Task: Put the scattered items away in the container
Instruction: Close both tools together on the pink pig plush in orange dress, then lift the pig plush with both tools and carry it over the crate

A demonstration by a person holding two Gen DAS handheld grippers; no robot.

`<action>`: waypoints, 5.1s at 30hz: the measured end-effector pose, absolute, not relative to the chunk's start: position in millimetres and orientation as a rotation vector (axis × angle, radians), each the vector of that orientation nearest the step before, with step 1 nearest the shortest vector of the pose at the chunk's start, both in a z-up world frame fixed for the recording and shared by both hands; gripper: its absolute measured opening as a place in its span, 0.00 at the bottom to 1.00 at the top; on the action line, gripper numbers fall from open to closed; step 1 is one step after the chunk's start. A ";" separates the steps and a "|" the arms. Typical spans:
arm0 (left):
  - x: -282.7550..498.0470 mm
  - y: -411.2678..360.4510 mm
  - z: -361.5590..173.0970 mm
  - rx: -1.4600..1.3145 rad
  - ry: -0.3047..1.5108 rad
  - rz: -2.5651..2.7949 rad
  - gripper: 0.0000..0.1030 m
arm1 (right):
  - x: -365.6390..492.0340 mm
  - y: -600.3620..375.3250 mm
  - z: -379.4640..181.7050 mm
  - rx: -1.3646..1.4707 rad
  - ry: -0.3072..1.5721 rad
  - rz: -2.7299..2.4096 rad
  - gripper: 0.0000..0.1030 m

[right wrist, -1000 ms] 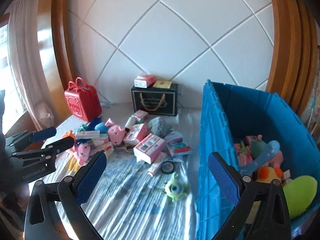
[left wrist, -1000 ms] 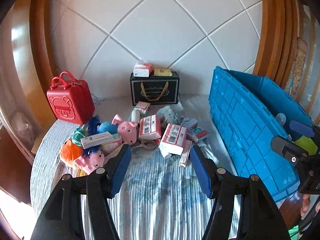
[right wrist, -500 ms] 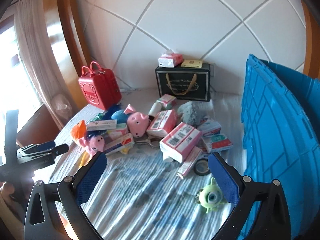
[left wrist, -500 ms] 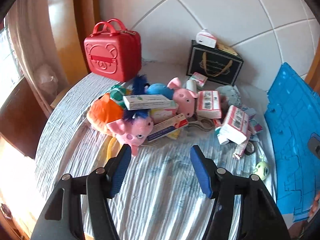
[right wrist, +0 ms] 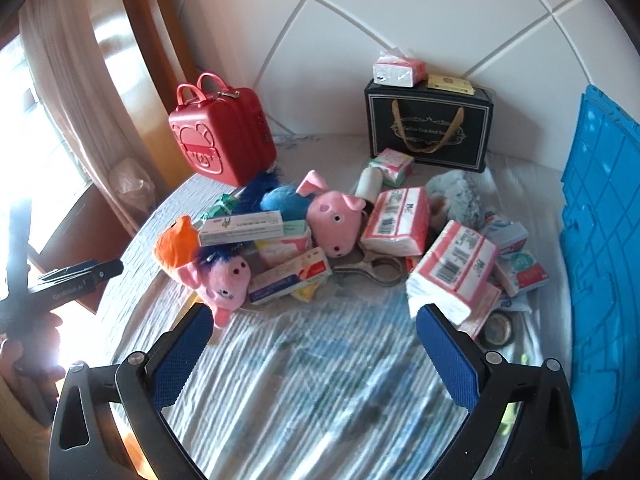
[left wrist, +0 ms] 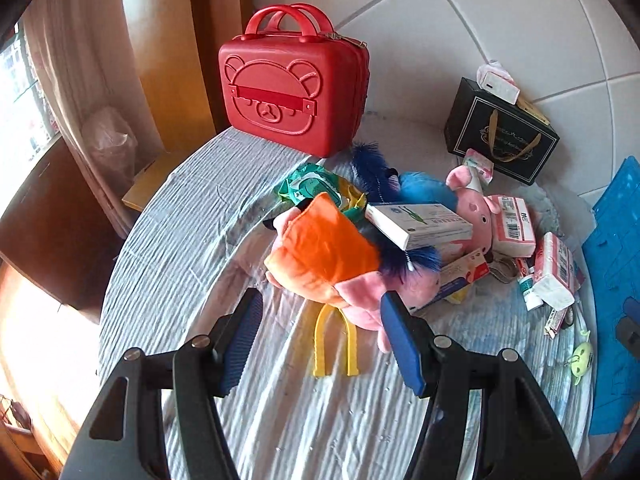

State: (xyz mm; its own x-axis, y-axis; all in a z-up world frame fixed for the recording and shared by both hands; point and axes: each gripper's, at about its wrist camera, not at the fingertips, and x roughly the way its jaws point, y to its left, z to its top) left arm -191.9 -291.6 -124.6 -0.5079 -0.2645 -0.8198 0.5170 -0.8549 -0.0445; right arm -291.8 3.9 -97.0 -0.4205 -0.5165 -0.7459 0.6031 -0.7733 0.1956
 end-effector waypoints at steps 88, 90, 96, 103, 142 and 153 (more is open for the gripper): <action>-179.3 -322.5 -258.6 1.558 0.161 -2.682 0.70 | -242.1 -192.7 -253.0 1.403 0.244 -1.967 0.67; -177.8 -319.1 -250.7 1.542 0.147 -2.692 0.69 | -241.1 -187.5 -246.5 1.387 0.229 -1.965 0.66; -169.1 -306.2 -215.7 1.435 0.097 -2.735 0.69 | -230.9 -168.5 -216.9 1.289 0.212 -1.989 0.65; -161.9 -284.9 -162.7 1.281 0.050 -2.793 0.69 | -223.5 -138.6 -165.7 1.158 0.178 -2.033 0.65; -219.3 88.3 92.6 0.692 -0.100 -3.193 0.69 | -234.4 204.1 122.2 0.724 0.293 -2.555 0.65; -256.3 254.6 155.0 0.672 -0.376 -3.286 0.64 | -263.1 350.0 175.3 0.743 0.194 -2.651 0.54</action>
